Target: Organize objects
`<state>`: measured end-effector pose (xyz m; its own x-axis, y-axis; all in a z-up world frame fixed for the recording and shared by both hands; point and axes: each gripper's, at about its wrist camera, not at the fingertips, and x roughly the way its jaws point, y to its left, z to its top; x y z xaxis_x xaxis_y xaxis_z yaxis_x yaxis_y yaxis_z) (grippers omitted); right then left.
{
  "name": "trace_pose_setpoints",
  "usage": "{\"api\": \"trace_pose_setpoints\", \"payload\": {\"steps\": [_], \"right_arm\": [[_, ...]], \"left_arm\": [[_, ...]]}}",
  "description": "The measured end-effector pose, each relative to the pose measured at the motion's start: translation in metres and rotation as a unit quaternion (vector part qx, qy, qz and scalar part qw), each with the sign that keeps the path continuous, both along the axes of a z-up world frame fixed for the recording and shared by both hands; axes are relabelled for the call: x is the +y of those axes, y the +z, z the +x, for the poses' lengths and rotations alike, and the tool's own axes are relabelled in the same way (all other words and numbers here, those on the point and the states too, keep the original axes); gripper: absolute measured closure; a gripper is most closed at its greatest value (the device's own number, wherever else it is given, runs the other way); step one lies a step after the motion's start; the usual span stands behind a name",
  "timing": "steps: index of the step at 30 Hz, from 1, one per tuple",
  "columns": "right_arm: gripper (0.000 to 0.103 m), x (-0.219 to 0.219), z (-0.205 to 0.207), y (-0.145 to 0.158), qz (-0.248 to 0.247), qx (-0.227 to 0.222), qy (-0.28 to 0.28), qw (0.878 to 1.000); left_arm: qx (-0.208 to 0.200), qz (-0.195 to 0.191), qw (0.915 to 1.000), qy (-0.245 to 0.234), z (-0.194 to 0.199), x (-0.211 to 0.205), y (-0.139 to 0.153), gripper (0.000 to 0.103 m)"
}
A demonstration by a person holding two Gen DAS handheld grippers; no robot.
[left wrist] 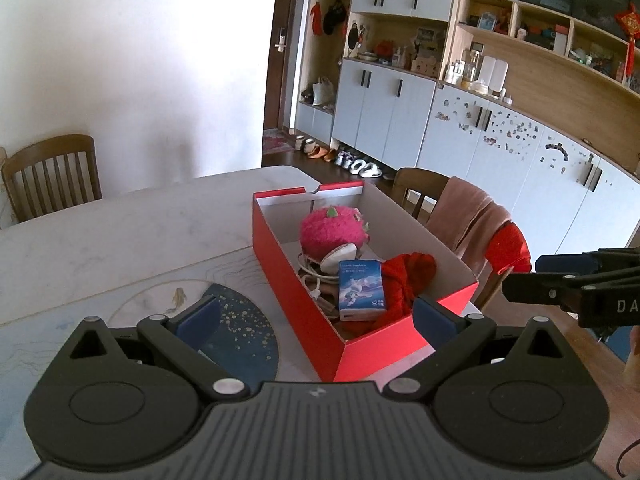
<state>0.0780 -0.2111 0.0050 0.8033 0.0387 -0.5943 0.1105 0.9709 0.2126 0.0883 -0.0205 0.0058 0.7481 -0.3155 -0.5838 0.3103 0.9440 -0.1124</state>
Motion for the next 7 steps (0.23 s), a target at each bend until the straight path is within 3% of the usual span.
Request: {"api": "trace_pose_setpoints", "payload": {"steps": [7], "right_arm": [[0.03,-0.0002,0.0012,-0.0007,0.003,0.003,-0.003,1.0]], "left_arm": [[-0.001,0.001,1.0,-0.004,0.0006,0.0002,0.0,0.0]]}}
